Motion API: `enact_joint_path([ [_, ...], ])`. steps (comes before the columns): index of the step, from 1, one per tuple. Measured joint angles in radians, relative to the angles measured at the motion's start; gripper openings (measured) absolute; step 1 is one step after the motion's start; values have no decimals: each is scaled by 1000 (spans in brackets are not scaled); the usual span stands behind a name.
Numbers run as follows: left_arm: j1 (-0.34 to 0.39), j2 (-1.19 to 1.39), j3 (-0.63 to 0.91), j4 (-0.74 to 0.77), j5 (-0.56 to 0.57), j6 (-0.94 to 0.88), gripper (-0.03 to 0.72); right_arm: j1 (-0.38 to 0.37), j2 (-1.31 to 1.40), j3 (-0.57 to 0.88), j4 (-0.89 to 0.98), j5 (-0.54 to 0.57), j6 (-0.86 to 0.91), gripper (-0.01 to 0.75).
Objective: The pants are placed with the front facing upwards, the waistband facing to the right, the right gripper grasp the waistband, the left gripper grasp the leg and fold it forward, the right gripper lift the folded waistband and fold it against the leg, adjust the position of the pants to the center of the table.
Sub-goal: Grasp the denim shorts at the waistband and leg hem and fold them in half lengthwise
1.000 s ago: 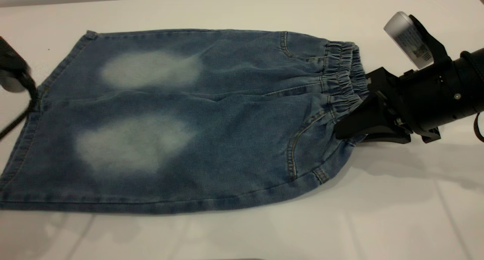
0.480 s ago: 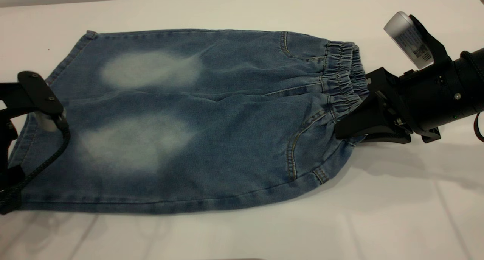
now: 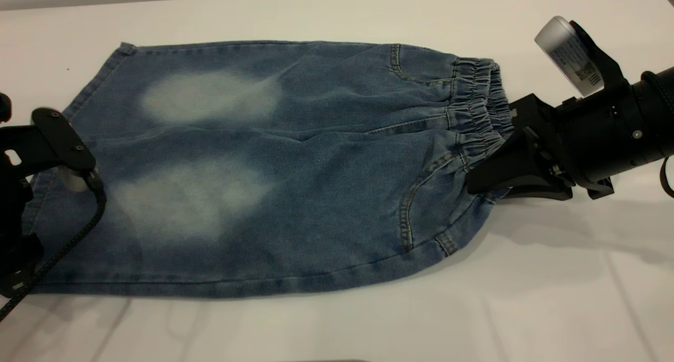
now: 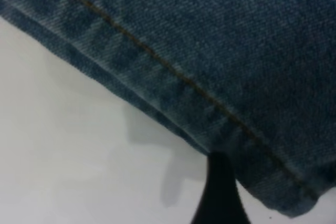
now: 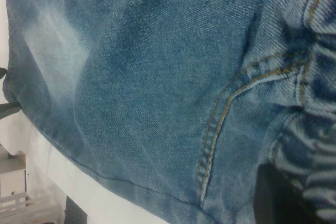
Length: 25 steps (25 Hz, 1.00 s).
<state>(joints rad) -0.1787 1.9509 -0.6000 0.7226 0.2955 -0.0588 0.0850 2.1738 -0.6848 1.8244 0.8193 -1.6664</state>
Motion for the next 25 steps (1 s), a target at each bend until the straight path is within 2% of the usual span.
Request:
enact_joint_path([
  [3, 0, 2, -1, -12, 2, -23, 388, 0, 0, 0, 0, 0, 0, 49],
  [8, 0, 9, -1, -12, -5, -63, 83, 0, 0, 0, -1, 39, 0, 49],
  [9, 0, 9, -1, -12, -5, -66, 52, 0, 0, 0, -1, 46, 0, 49],
  [17, 0, -34, 0, -18, -14, -93, 38, -37, -5, 11, -96, 94, 31, 49],
  [23, 0, -237, 0, -126, 31, -96, 38, -164, -106, 132, -140, 197, 67, 49],
  [25, 0, -321, 0, -138, 36, -96, 38, -185, -146, 171, -139, 231, 102, 49],
])
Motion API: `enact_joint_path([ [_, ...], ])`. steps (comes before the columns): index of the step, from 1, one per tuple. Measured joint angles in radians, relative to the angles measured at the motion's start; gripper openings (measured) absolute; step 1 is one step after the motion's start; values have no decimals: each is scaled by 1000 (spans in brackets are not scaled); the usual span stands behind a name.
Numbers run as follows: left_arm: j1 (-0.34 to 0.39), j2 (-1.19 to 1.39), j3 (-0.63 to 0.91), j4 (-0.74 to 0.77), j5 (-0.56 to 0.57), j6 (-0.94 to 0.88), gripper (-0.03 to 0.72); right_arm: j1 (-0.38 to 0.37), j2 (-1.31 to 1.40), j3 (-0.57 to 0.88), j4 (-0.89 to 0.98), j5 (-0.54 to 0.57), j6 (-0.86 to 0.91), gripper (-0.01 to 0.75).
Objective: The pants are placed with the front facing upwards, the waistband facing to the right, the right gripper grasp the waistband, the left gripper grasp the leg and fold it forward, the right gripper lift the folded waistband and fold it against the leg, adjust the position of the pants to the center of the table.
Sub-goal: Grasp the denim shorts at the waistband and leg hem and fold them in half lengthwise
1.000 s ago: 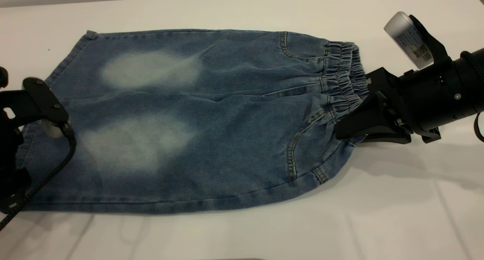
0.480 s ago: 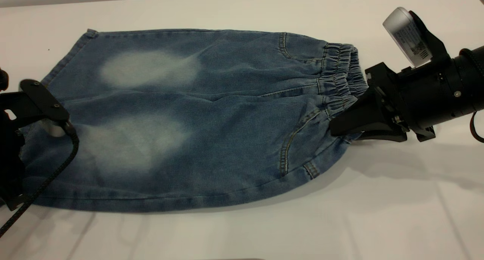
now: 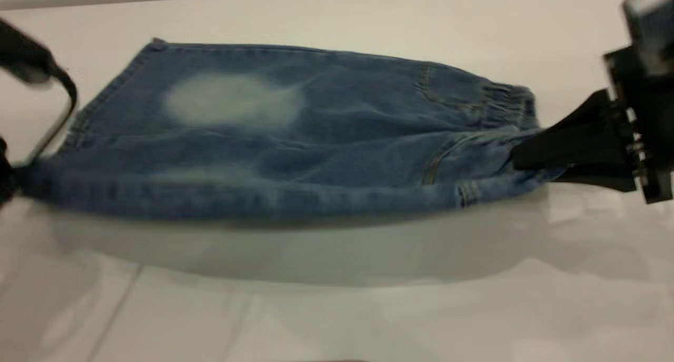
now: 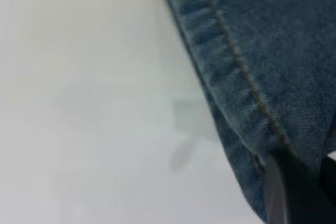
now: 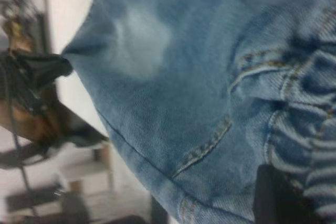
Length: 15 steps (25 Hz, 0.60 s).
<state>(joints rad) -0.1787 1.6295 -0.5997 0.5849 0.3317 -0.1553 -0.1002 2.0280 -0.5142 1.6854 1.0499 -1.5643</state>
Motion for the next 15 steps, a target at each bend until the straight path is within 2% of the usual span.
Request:
enact_joint_path([
  [3, 0, -91, -9, -3, 15, 0, 38, -3, -35, 30, 4, 20, 82, 50],
  [7, 0, -114, -116, -10, 46, -14, 38, -2, -41, 31, 72, 28, 211, 50],
  [11, 0, -42, -257, -10, 50, -25, 38, -1, -41, 1, 122, 16, 322, 50],
  [15, 0, 101, -414, -10, 48, -25, 38, -1, -41, -69, 122, -48, 449, 50],
])
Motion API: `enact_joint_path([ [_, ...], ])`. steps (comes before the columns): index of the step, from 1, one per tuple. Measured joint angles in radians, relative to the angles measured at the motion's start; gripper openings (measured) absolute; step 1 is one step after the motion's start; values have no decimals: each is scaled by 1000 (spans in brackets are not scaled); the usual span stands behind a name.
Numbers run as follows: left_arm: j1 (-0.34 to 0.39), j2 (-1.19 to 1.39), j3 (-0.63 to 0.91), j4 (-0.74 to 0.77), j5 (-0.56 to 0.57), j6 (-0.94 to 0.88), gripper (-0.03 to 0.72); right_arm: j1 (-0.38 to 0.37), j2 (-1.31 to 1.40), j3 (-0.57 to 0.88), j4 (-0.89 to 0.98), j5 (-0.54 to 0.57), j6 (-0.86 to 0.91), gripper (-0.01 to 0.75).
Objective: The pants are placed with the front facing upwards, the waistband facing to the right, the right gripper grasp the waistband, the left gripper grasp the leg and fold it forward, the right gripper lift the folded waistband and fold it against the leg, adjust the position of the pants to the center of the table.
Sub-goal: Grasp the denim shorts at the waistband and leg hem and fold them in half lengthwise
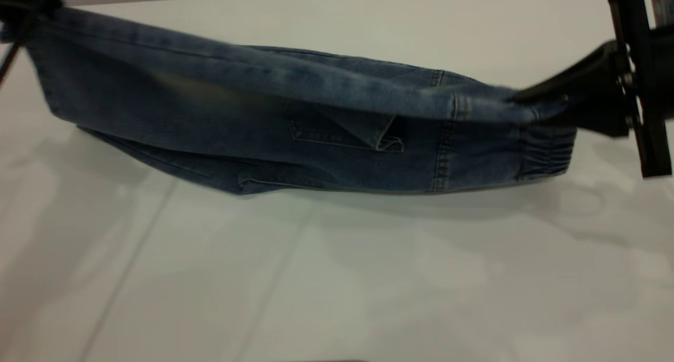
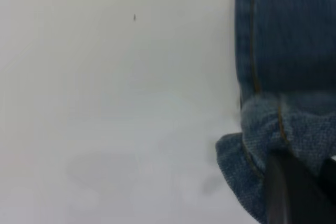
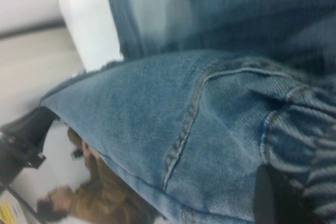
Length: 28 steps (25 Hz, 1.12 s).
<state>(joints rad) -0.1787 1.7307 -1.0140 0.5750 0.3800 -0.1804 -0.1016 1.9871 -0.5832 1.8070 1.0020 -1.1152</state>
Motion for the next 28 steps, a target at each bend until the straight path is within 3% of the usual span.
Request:
enact_joint_path([
  [8, -3, 286, -272, -2, -9, 2, 38, 0, 59, -182, 0, -114, 218, 50],
  [16, -55, 457, -417, -1, -11, -25, 50, 0, 164, -321, -1, -145, 339, 74],
  [19, -61, 474, -432, -1, -16, -70, 104, 0, 187, -361, -1, -148, 387, 126],
  [25, -61, 476, -443, -1, -34, -252, 288, 0, 189, -411, -4, -206, 482, 314],
  [28, -61, 476, -443, -1, -33, -329, 320, 0, 189, -415, -3, -218, 491, 393],
])
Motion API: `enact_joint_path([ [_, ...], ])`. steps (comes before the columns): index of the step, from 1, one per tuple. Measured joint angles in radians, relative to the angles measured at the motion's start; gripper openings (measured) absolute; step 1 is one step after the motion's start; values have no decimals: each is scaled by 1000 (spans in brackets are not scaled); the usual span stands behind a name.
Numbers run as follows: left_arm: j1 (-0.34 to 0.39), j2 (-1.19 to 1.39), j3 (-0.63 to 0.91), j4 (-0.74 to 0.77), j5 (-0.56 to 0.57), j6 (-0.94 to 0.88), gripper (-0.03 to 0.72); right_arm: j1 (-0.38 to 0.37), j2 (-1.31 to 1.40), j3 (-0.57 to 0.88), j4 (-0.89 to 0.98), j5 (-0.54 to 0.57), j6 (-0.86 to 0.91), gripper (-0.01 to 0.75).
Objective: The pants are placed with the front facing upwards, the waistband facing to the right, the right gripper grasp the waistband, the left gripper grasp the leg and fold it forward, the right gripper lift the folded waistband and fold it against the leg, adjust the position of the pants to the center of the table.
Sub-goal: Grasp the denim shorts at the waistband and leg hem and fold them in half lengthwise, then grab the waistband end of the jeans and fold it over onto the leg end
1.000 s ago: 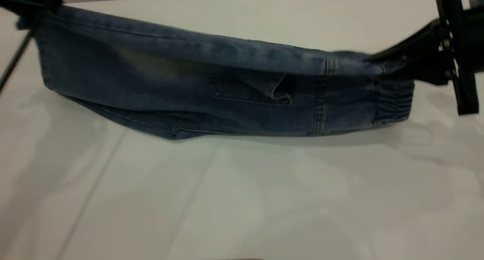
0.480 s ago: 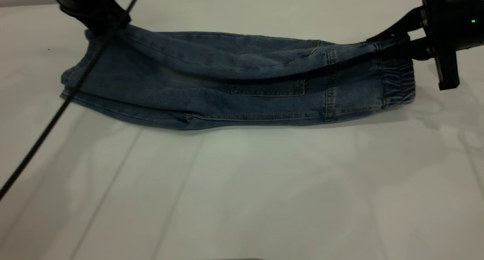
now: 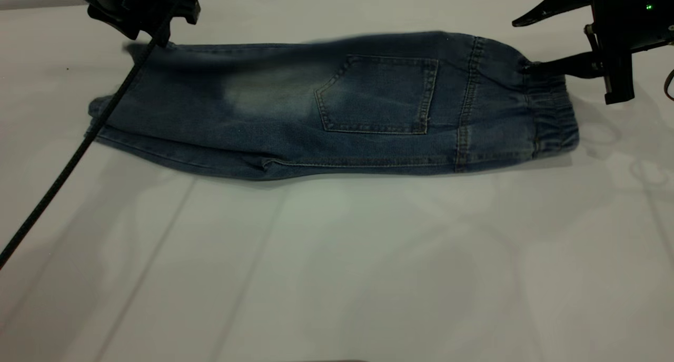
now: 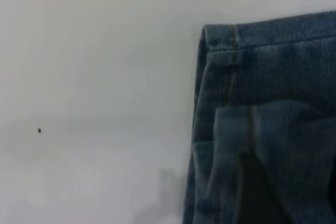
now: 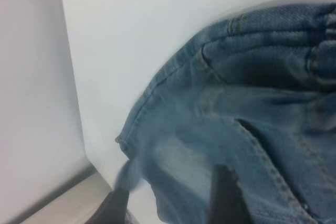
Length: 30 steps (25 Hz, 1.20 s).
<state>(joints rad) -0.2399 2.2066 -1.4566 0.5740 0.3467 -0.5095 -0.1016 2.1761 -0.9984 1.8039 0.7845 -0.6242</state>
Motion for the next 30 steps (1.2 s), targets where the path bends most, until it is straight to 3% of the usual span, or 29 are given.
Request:
enact_joint_path([
  [5, 0, -2, 0, 0, 20, -18, 328, -1, 0, -3, -46, 120, -69, 467],
  [8, 0, -24, 0, 0, 41, 47, 328, 2, 0, -5, -199, 170, -78, 475],
  [15, -44, -39, -1, -79, 139, 317, 328, 56, 0, 43, -515, 40, -43, 501],
  [23, -98, -39, -1, -152, 141, 371, 328, 63, 26, 46, -393, -74, -111, 596],
  [27, -116, -39, -1, -160, 142, 372, 328, 63, 28, 46, -271, -114, -252, 557],
  [30, -122, -34, -1, -177, 140, 373, 328, 63, 32, 46, -231, -146, -317, 404],
])
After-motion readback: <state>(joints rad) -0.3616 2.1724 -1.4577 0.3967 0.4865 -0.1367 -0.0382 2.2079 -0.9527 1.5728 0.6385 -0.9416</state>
